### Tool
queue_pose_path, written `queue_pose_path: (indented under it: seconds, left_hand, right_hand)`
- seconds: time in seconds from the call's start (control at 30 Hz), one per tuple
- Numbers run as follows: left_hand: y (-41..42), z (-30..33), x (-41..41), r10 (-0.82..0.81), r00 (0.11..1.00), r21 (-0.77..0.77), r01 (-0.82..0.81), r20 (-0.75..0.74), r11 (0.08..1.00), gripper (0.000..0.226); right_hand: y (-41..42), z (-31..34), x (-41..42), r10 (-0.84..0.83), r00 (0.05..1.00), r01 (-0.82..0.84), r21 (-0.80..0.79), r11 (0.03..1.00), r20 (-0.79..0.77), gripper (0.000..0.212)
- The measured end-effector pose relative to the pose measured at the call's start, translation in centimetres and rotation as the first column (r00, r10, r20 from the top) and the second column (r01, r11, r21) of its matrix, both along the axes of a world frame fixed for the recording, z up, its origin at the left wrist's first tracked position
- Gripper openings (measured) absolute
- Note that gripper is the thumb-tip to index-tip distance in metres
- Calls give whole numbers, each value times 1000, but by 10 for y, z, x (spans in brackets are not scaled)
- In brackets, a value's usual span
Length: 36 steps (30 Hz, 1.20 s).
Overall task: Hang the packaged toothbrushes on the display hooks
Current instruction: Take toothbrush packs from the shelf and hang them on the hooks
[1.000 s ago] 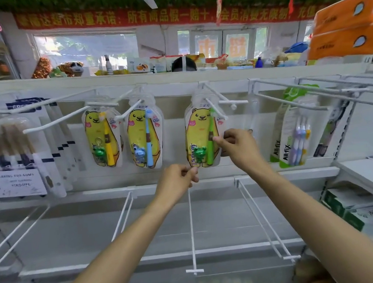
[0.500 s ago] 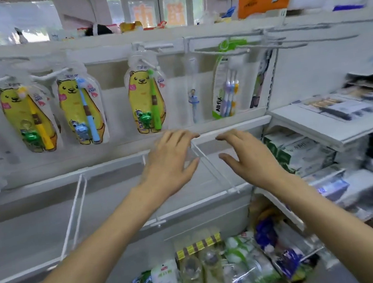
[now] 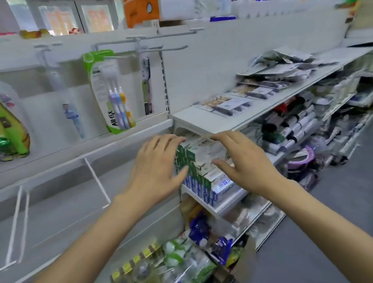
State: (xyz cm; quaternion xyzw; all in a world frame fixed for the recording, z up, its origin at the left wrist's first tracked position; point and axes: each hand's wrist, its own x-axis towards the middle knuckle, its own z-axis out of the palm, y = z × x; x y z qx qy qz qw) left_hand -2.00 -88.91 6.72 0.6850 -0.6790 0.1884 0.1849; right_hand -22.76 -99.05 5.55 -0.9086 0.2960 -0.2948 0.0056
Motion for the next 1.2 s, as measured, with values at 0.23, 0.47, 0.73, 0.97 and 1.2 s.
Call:
queue_pose_path:
  seconds: [0.23, 0.47, 0.73, 0.97, 1.2]
  left_hand:
    - [-89, -17, -98, -36, 999, 41, 37, -32, 998, 62]
    - [-159, -24, -162, -38, 996, 67, 44, -85, 997, 56]
    - [-255, -18, -174, 30, 993, 152, -12, -115, 988, 60]
    - [-359, -7, -133, 196, 975, 188, -174, -105, 966, 60]
    - [-423, 0, -90, 423, 905, 300, -389, -53, 871, 62]
  right_hand:
    - [-67, -1, -128, -97, 995, 98, 19, 995, -22, 52]
    - [-126, -11, -214, -161, 984, 166, 65, 984, -71, 51]
    - [-205, -28, -242, -174, 984, 178, 136, 975, -41, 51]
    - [-312, -33, -239, -181, 979, 192, 133, 972, -95, 51]
    - [-420, -13, -211, -167, 982, 176, 116, 978, -86, 51]
